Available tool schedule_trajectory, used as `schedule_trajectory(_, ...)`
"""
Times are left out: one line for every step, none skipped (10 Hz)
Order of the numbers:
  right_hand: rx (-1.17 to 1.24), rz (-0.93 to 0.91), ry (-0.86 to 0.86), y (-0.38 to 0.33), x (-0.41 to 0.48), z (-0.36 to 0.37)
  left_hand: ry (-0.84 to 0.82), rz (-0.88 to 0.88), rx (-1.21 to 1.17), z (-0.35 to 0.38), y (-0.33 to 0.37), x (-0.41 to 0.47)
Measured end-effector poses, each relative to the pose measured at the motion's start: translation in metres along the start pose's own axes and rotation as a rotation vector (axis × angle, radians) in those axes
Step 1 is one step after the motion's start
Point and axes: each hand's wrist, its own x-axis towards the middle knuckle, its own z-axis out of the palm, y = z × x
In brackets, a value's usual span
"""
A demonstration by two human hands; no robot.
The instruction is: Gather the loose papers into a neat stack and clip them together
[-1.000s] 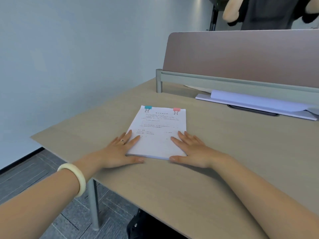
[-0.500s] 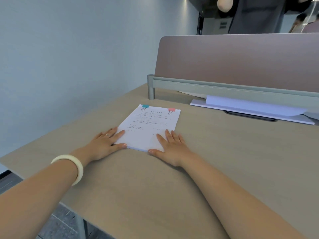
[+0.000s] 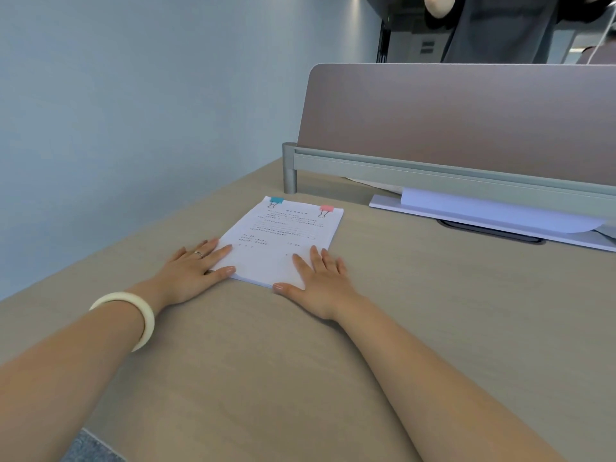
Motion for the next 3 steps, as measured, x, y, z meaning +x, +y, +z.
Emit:
schedule_trajectory(0.002, 0.000, 0.022, 0.001, 0.000, 0.001, 0.012, -0.015, -0.003, 0.000, 0.001, -0.001)
schedule_trajectory(0.037, -0.006, 0.041, -0.001, -0.005, 0.001, 0.036, -0.072, -0.066, 0.002, 0.001, -0.004)
schedule_trajectory(0.159, -0.055, 0.131, 0.002, -0.016, 0.000, 0.120, -0.125, -0.178, 0.004, 0.004, -0.013)
